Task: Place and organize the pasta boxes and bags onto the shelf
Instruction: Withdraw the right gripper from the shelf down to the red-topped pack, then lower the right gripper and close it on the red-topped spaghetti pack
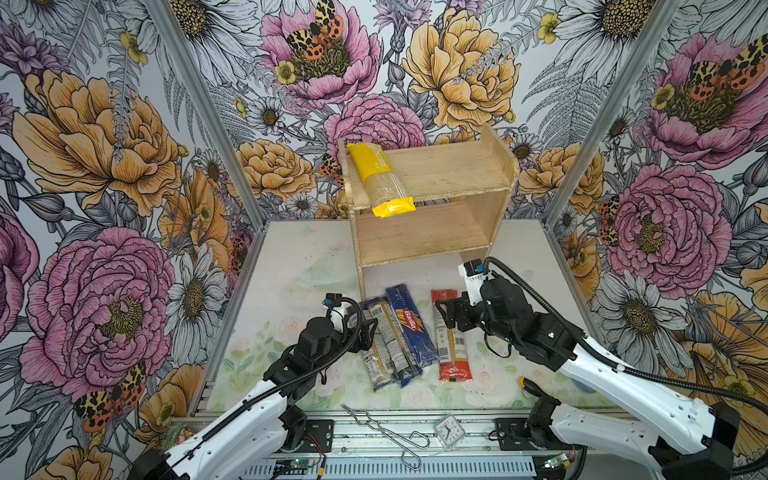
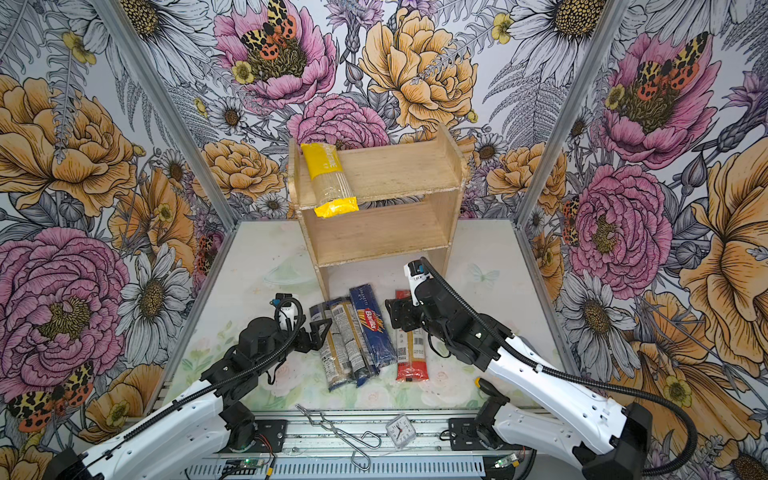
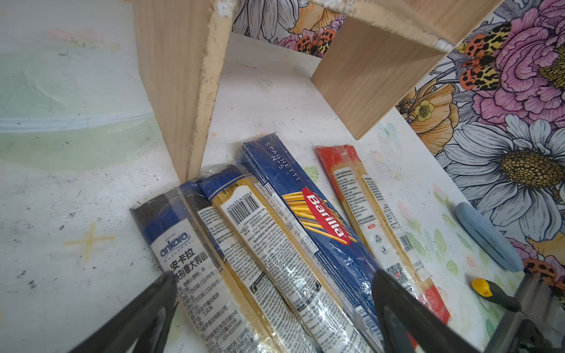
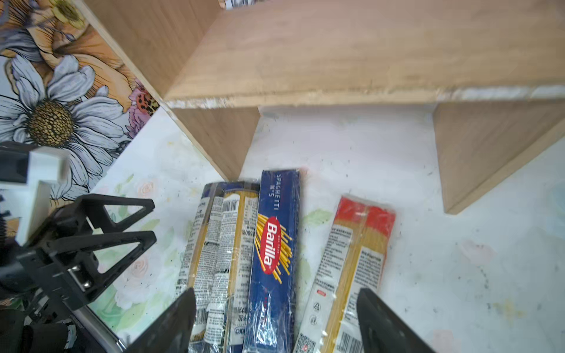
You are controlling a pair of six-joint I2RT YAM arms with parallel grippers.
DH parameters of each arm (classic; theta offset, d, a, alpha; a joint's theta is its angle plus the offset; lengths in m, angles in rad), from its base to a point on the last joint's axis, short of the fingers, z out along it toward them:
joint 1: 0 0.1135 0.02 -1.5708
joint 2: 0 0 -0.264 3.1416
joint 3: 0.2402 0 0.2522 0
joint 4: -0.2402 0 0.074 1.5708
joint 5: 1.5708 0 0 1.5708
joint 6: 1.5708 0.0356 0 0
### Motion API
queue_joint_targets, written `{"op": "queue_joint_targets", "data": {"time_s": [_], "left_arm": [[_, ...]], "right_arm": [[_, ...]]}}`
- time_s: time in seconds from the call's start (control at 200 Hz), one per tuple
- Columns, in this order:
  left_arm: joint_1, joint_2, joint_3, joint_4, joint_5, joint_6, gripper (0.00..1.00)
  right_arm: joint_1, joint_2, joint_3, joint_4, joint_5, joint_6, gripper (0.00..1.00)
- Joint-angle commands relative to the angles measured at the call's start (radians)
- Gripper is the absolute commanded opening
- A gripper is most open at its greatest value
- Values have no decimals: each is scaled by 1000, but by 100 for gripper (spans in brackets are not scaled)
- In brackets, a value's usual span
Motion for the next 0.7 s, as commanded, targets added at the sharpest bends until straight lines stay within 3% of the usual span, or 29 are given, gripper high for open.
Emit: {"op": "queue_joint_targets", "data": {"time_s": [0.0, 0.225, 0.445, 0.696], "left_arm": [[-21, 22, 36, -4, -36, -5, 99], [-36, 47, 45, -5, -46, -16, 99], [-41, 46, 41, -4, -46, -22, 99], [-42, 64, 43, -2, -41, -22, 99]], "right_arm": [[-4, 27, -50, 5, 15, 63, 86], [-7, 53, -154, 3, 99, 159, 91], [-7, 104, -273, 4, 100, 260, 96], [-3, 121, -314, 9, 48, 278, 99]]}}
